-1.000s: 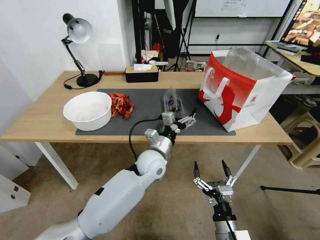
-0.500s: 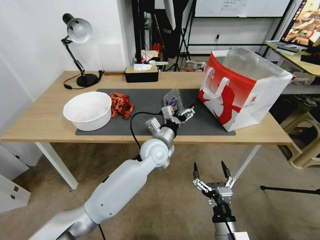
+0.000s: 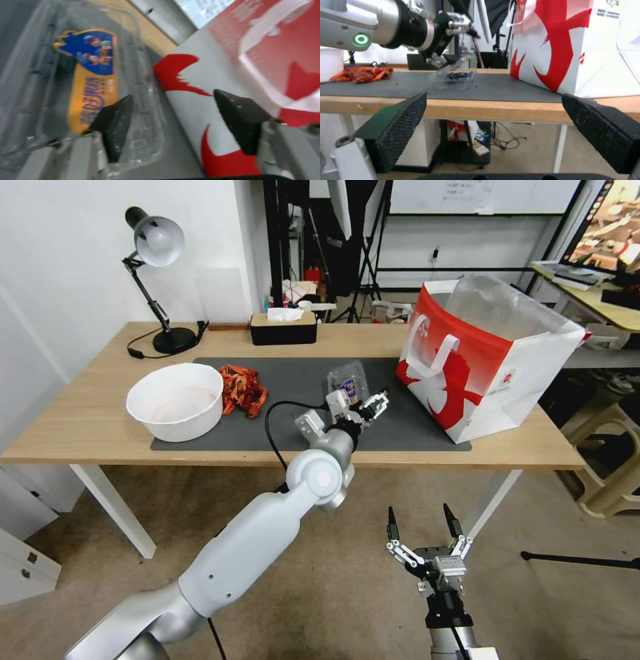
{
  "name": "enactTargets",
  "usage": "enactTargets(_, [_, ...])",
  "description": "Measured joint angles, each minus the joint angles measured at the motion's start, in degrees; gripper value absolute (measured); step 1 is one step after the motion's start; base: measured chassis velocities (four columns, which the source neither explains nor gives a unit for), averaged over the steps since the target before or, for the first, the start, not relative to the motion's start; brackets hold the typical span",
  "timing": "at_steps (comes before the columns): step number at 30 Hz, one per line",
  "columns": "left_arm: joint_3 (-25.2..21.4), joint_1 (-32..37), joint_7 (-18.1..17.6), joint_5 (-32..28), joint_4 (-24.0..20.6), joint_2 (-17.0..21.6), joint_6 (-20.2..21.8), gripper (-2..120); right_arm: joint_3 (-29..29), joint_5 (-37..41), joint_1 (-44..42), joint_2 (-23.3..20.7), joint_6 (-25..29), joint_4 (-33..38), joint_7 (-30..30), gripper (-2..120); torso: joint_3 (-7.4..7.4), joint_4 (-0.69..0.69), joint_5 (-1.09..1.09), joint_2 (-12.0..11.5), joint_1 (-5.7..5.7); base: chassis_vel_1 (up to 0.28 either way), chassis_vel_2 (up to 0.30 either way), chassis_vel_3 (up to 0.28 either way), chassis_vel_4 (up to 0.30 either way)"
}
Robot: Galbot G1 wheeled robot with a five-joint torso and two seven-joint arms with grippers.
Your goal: Close the takeout container lid, then place the container into the takeout bag.
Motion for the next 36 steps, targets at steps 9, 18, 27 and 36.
enactTargets(9, [-0.2, -1.3, -8.6, -0.9, -0.1, 0.2, 5.8, 29, 0.3, 2.5, 0.4, -0.9, -0.7, 2.2, -1.7, 100, 0.00, 0.00, 0.00, 0.0, 0.00, 0.000, 0.000, 0.000, 0.000])
enactTargets(18, [0.2, -1.9, -9.7, -0.7, 0.1, 0.9, 6.9, 0, 4.5, 28.4, 4.2, -6.9, -11.5, 10.7, -8.3, 100, 0.00, 0.00, 0.01, 0.0, 0.00, 0.000, 0.000, 0.000, 0.000])
enactTargets(27, [-0.2, -1.5, -9.5, -0.5, 0.1, 1.5, 6.8, 0, 8.2, 70.0, 17.2, -14.4, -27.6, 19.2, -1.3, 100, 0.00, 0.02, 0.00, 0.0, 0.00, 0.000, 0.000, 0.000, 0.000])
enactTargets(36, [-0.2, -1.4, -9.2, -0.4, 0.4, 1.5, 6.7, 0, 5.4, 84.0, 30.3, -18.3, -32.4, 11.7, 4.9, 100, 0.01, 0.00, 0.01, 0.0, 0.01, 0.000, 0.000, 0.000, 0.000])
